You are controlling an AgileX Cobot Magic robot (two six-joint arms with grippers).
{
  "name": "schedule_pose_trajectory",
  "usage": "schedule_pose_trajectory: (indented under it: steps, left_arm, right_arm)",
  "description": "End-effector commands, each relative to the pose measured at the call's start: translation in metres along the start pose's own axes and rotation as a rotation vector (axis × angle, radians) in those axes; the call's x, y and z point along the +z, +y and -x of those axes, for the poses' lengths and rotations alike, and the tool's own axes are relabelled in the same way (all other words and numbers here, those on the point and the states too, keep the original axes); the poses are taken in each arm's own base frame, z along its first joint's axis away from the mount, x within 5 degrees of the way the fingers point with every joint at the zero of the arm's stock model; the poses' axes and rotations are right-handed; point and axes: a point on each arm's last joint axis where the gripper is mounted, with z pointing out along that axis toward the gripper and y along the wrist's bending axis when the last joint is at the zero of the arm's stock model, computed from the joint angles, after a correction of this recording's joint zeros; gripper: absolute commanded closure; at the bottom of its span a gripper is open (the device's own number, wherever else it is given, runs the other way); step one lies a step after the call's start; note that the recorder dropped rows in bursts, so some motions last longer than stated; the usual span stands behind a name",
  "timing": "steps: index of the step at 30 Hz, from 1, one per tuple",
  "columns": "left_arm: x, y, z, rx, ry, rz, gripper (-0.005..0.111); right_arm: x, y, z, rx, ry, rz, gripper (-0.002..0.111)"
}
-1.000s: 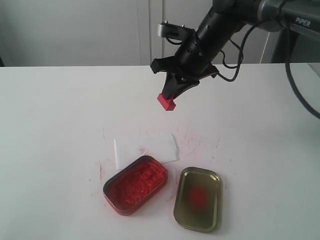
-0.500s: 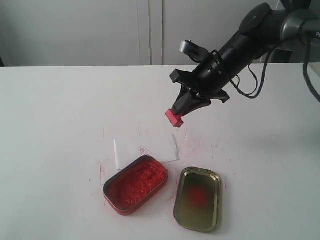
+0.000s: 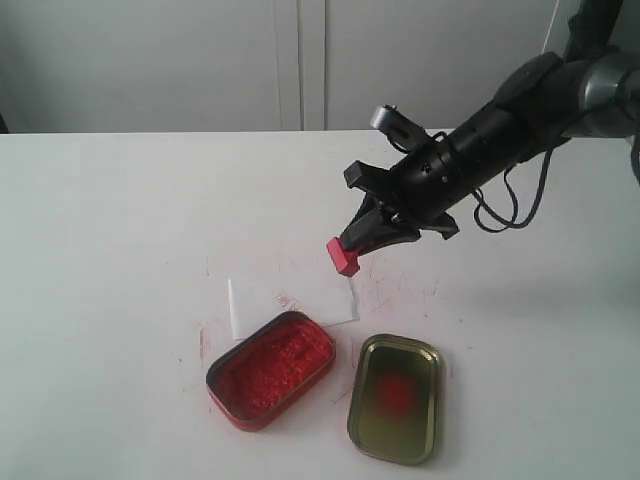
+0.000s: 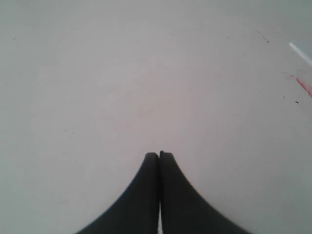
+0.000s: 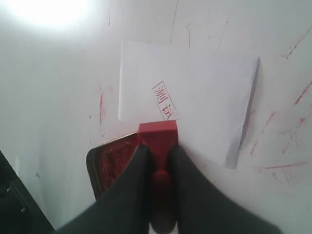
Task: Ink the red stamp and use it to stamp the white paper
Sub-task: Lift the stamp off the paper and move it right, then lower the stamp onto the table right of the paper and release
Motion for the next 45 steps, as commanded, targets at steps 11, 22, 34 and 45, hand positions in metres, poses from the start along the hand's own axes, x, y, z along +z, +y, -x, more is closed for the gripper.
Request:
schedule_pose_trajectory:
  steps: [11,22,34,45]
  left_arm:
    - [0.001,0.000,-0.002,-0.013,-0.001,-0.002,0.107]
    - [0.001,0.000,-0.002,-0.013,-0.001,-0.002,0.107]
    - [0.001,0.000,-0.002,-0.013,-0.001,-0.002,0.107]
    - [0.001,0.000,-0.002,-0.013,-0.001,-0.002,0.107]
  right_arm:
    - [0.002,-0.034,-0.013,0.100,-0.147,-0.026,0.108]
    - [0.013,-0.053,-0.013,0.147,-0.164,-0.065,0.108]
    - [0.015,-0.059,-0.016,0.184,-0.139,-0.113,0.099]
    - [0.015,-0.062,-0.016,0.200,-0.141,-0.142,0.079]
